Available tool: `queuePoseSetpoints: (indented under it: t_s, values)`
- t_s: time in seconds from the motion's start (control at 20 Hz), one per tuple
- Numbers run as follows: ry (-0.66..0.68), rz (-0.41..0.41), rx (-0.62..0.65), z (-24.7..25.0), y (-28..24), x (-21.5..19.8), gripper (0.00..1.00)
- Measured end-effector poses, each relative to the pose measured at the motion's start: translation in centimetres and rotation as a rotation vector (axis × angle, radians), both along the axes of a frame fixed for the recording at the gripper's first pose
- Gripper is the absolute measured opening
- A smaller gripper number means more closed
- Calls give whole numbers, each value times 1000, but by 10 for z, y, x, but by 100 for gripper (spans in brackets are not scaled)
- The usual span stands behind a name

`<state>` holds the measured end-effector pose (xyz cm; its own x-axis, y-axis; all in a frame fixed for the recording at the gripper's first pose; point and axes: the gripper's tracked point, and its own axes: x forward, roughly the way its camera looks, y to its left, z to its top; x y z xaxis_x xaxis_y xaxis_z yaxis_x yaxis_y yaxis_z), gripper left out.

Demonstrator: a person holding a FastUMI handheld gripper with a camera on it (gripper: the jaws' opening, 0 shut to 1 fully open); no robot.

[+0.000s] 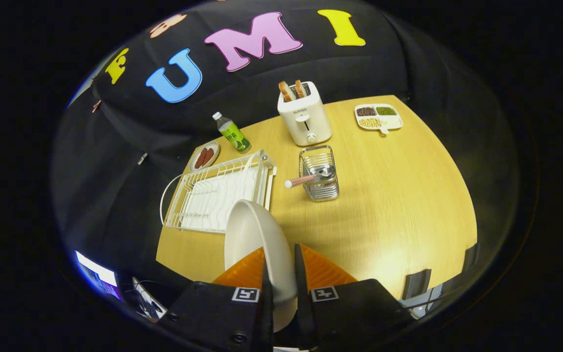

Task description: Take the plate from the dish rack, then take the spoon from the basket and place it into the plate.

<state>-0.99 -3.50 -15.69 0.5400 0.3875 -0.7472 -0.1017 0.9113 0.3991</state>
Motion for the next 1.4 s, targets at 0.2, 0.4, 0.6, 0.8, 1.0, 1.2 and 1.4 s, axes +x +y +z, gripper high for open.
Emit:
queuePoseSetpoints:
  t_s: [0.2,0.4,0.6,0.8,1.0,1.2,1.4]
  values:
    - [70,20,2,-51,-23,9,23]
    - [142,41,30,-98,-24,25,23]
    - [161,67,48,-122,-22,41,24]
    - [157,81,72,-132,-28,52,24]
    - [149,84,-23,-153,-49,55,31]
    - [99,77,-49,-150,-59,58,44]
    - [-57,73,-52,-122,-57,72,96]
